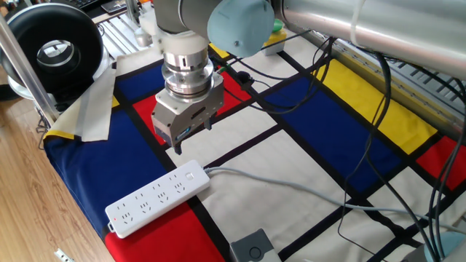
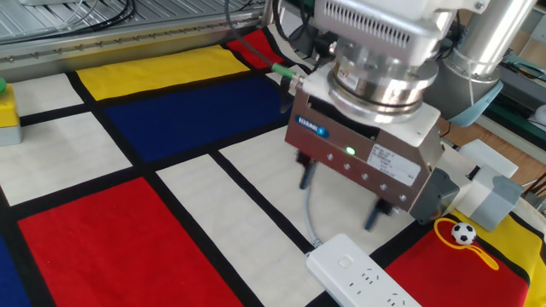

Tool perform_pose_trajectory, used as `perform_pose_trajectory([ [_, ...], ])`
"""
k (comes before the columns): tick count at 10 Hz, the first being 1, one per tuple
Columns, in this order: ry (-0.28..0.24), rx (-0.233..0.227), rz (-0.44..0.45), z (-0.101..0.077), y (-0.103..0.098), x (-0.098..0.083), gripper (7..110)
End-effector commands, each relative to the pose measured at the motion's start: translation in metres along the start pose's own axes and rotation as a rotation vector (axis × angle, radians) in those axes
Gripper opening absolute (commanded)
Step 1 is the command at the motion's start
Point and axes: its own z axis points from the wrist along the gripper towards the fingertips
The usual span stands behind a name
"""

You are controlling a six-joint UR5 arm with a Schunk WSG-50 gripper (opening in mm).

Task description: Turn off the power strip by pressing the button

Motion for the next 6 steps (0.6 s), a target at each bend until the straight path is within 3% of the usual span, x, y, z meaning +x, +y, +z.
perform_pose_trajectory([
  [1,0.0,0.001,-0.005,0.005,-0.002,-0.003,88],
  [4,0.009,0.016,0.074,0.005,-0.005,-0.001,88],
  [6,0.014,0.064,0.083,0.004,-0.017,0.001,88],
])
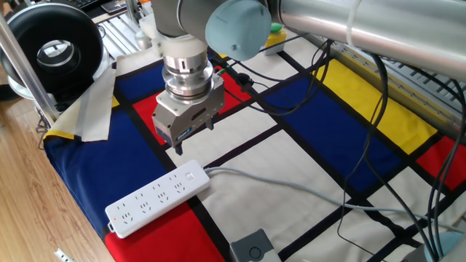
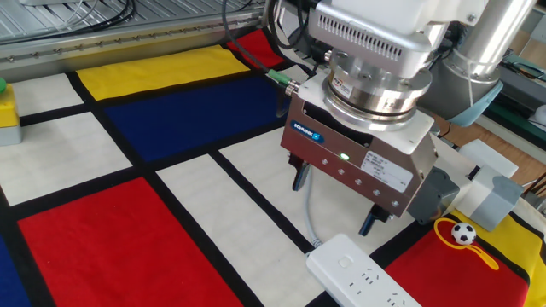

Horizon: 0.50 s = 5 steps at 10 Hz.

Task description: Turn off the power strip by pressing the button

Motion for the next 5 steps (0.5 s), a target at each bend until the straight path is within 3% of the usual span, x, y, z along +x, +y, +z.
perform_pose_trajectory([
  [1,0.004,0.019,0.02,-0.0006,-0.0054,0.0003,88],
  [3,0.003,-0.009,0.015,-0.0005,0.0014,0.0,88],
  [5,0.006,0.023,0.016,-0.0006,-0.0065,0.0008,88],
])
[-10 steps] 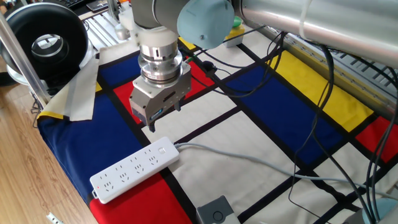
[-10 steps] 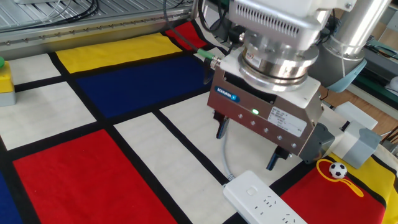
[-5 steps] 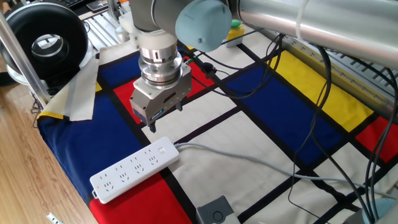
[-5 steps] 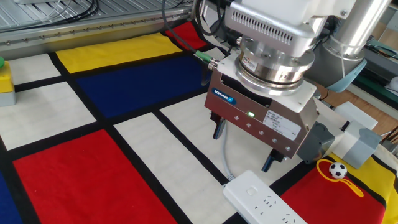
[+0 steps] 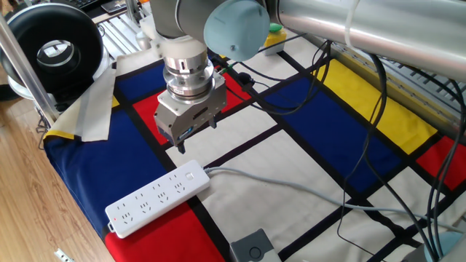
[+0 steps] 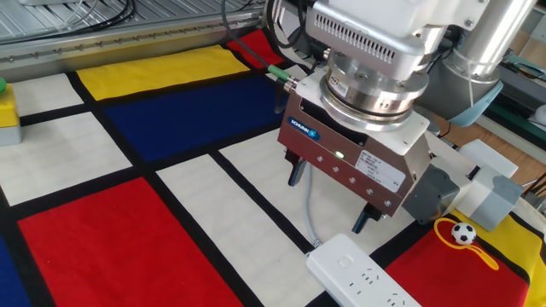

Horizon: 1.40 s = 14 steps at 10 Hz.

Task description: Turn off the power strip by pressing the button

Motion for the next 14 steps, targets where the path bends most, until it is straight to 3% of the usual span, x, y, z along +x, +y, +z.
perform_pose_trajectory([
  [1,0.005,0.041,-0.002,-0.001,-0.011,0.001,88],
  [3,0.014,0.097,-0.032,-0.002,-0.025,0.003,88],
  [7,0.002,-0.003,-0.028,-0.001,0.0,0.0,88],
  [8,0.003,0.017,-0.039,-0.001,-0.005,0.0,88],
  [9,0.004,0.009,-0.034,-0.001,-0.003,0.0,88],
  [12,0.004,0.031,0.056,0.043,-0.01,-0.004,88],
  [14,0.004,0.028,0.056,0.046,-0.009,-0.005,88],
])
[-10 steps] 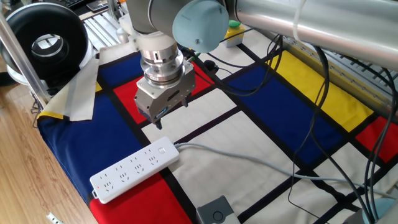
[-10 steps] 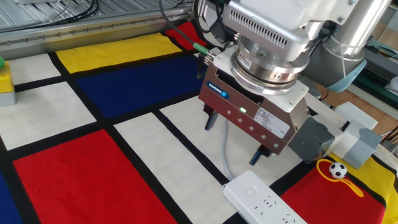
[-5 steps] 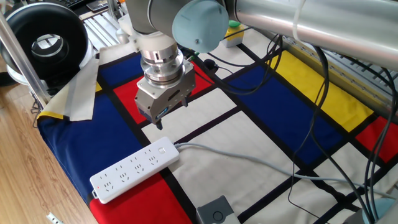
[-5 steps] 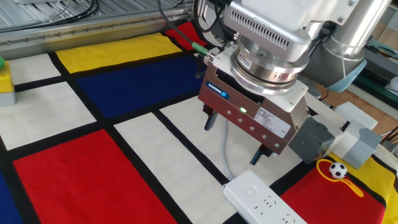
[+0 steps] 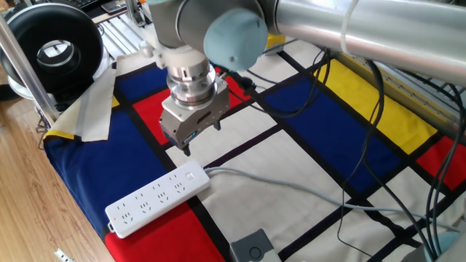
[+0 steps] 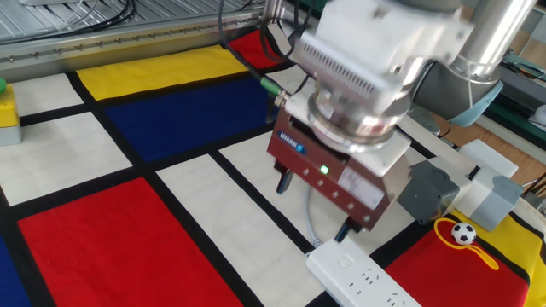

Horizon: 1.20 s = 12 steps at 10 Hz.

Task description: Turn off the power strip by pressing the button

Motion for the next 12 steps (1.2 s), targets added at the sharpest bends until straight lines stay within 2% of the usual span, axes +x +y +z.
perform_pose_trajectory([
  [1,0.001,-0.012,0.03,0.013,0.002,-0.002,88],
  [2,0.0,-0.014,0.03,0.018,0.003,-0.003,88],
  [3,0.0,-0.005,0.04,0.025,0.003,0.001,66],
  [4,0.002,0.005,0.045,0.03,0.002,0.007,66],
  [6,0.002,-0.002,0.045,0.031,0.004,0.016,66],
  [10,-0.002,-0.053,0.037,0.035,0.025,0.019,66],
  [11,-0.006,-0.042,0.036,0.035,0.022,0.018,88],
  [12,-0.003,-0.047,0.036,0.035,0.023,0.019,88],
])
